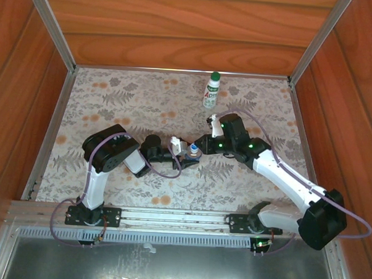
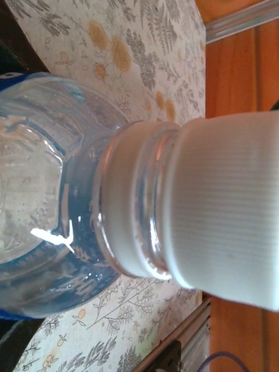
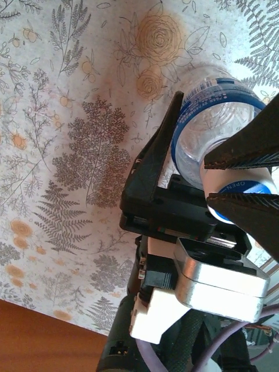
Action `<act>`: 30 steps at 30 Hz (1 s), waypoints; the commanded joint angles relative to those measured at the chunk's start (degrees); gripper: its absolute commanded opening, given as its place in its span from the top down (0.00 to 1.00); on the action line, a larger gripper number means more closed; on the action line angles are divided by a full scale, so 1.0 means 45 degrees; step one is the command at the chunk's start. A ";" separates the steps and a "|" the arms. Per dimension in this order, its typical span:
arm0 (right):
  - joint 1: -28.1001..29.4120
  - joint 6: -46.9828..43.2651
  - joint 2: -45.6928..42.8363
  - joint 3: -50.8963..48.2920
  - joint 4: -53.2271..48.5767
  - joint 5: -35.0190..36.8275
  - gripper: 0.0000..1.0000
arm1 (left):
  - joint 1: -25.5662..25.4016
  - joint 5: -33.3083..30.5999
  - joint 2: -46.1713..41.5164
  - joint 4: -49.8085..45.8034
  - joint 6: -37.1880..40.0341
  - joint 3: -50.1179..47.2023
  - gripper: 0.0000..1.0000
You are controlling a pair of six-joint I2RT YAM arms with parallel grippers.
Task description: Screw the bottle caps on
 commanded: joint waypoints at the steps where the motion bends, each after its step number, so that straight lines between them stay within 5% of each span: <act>1: 0.0168 0.0407 -0.0485 -0.0569 -0.0785 -0.1276 0.83 | 0.0110 -0.0087 0.0305 -0.0150 -0.0389 0.0158 0.35; 8: 0.0199 0.0411 -0.1410 -0.0530 -0.1078 -0.0356 0.82 | 0.0103 -0.0108 0.0278 -0.0150 -0.0410 0.0095 0.36; 15: -0.0019 -0.0072 -0.0407 0.0387 -0.0534 0.0565 0.68 | 0.0103 -0.0069 0.0316 -0.0139 -0.0379 0.0095 0.36; 21: -0.0113 -0.0565 0.0808 0.1176 -0.0762 -0.0052 0.74 | 0.0104 -0.0081 0.0401 -0.0147 -0.0398 0.0154 0.36; 30: 0.0015 0.0318 -0.0806 -0.1072 -0.0498 -0.1662 0.83 | 0.0141 -0.0089 0.0358 -0.0148 -0.0455 0.0173 0.36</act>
